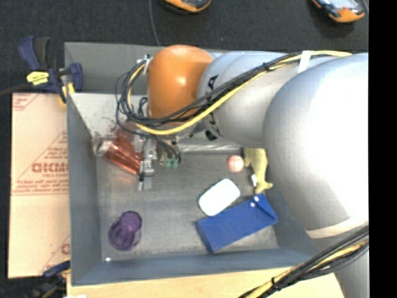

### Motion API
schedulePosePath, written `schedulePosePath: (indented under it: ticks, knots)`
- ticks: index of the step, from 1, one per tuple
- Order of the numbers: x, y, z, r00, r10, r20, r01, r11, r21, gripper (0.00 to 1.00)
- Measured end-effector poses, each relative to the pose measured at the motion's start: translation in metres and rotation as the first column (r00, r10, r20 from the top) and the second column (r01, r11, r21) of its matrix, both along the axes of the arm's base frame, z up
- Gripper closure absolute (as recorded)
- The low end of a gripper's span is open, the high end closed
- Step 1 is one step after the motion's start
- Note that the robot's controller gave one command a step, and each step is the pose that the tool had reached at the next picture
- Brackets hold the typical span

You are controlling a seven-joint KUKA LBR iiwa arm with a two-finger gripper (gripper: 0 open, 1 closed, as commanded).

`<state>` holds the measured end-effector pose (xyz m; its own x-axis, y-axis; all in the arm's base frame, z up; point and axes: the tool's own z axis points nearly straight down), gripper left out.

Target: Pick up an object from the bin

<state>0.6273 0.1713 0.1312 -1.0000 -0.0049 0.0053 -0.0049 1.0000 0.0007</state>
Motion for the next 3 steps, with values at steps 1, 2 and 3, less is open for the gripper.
schedulePosePath:
  ticks: [1, 2, 3]
  knots:
    - [0.002, -0.001, 0.005, 1.0, -0.003, 0.008, 0.003, 1.0, 0.002, 0.0]
    - [0.002, 0.009, -0.039, 0.984, 0.179, 0.018, -0.179, 0.984, 0.001, 0.0]
    - [-0.003, 0.006, -0.048, 0.976, 0.219, 0.0, -0.219, 0.976, -0.001, 0.0]
